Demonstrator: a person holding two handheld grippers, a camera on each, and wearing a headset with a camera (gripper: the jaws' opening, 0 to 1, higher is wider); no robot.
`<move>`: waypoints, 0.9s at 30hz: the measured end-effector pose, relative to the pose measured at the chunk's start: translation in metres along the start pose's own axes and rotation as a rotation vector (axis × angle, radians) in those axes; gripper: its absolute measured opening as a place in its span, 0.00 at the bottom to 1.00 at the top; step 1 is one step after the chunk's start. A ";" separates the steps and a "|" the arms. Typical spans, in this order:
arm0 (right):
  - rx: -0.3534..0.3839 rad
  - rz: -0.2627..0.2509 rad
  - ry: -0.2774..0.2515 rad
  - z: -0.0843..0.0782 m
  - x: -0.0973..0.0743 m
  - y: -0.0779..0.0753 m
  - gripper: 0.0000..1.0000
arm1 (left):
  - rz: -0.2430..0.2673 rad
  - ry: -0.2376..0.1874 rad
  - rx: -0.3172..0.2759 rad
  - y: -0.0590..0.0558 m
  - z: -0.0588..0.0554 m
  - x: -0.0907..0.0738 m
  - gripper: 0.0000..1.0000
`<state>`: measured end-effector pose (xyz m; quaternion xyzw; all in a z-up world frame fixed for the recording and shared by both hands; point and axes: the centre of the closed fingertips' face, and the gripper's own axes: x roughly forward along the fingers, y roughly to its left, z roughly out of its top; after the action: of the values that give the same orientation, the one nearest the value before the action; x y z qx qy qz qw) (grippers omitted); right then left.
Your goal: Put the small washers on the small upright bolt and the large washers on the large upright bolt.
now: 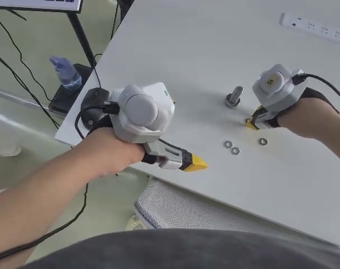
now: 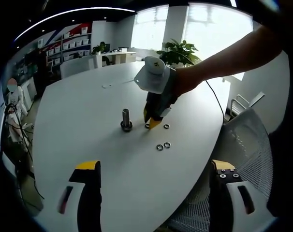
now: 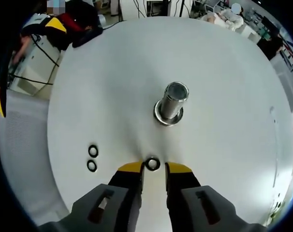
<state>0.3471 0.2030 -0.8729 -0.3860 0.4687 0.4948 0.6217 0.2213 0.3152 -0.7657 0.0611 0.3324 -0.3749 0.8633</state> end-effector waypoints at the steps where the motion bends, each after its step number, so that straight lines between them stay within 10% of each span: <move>1: 0.000 0.000 0.001 0.000 0.000 0.001 0.18 | -0.001 0.002 0.002 0.000 0.000 0.000 0.93; 27: 0.031 0.021 0.028 -0.001 -0.002 0.002 0.13 | -0.007 0.001 0.000 0.001 -0.001 -0.003 0.89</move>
<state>0.3452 0.2022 -0.8710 -0.3782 0.4889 0.4883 0.6160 0.2200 0.3184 -0.7645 0.0600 0.3333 -0.3780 0.8616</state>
